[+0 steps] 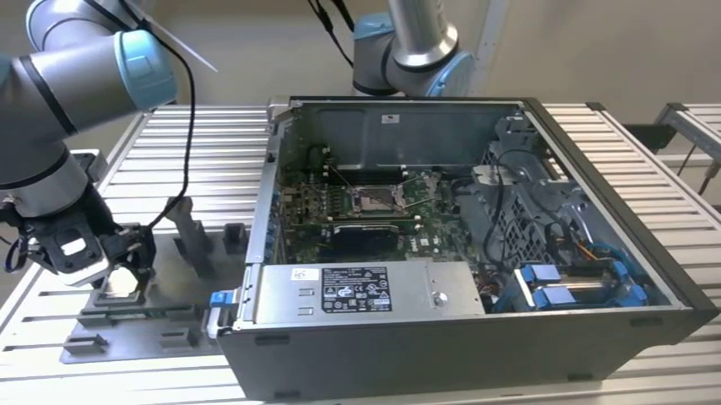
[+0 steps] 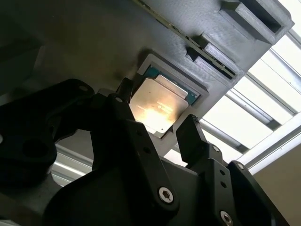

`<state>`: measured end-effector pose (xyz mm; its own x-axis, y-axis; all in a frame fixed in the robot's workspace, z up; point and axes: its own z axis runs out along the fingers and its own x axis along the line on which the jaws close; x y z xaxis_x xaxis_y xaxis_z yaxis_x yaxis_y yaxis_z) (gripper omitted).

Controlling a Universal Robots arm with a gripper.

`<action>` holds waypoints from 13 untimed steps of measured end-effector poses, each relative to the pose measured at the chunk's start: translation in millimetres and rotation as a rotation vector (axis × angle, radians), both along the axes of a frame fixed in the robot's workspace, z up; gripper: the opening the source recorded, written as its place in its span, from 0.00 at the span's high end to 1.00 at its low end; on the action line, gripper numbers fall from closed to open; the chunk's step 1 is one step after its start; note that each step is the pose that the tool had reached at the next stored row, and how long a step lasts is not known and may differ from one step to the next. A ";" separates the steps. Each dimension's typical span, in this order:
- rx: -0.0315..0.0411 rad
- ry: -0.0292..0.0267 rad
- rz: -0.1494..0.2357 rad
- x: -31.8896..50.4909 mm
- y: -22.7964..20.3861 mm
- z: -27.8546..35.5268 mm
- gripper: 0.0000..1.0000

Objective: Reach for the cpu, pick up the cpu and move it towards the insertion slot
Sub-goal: 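Pick up the cpu and move it towards the insertion slot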

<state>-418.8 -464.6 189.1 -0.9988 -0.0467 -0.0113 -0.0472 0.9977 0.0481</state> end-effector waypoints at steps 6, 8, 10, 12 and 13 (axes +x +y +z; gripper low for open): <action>-0.0001 0.0000 0.000 0.0 0.0 -0.7 0.00; -0.0001 -0.0003 0.000 0.0 0.0 -0.8 0.00; 0.0000 -0.0005 0.000 0.0 0.0 -0.8 0.00; 0.0000 -0.0005 0.000 0.0 0.0 -1.0 0.00; 0.0000 -0.0005 0.000 0.0 0.0 -1.2 0.00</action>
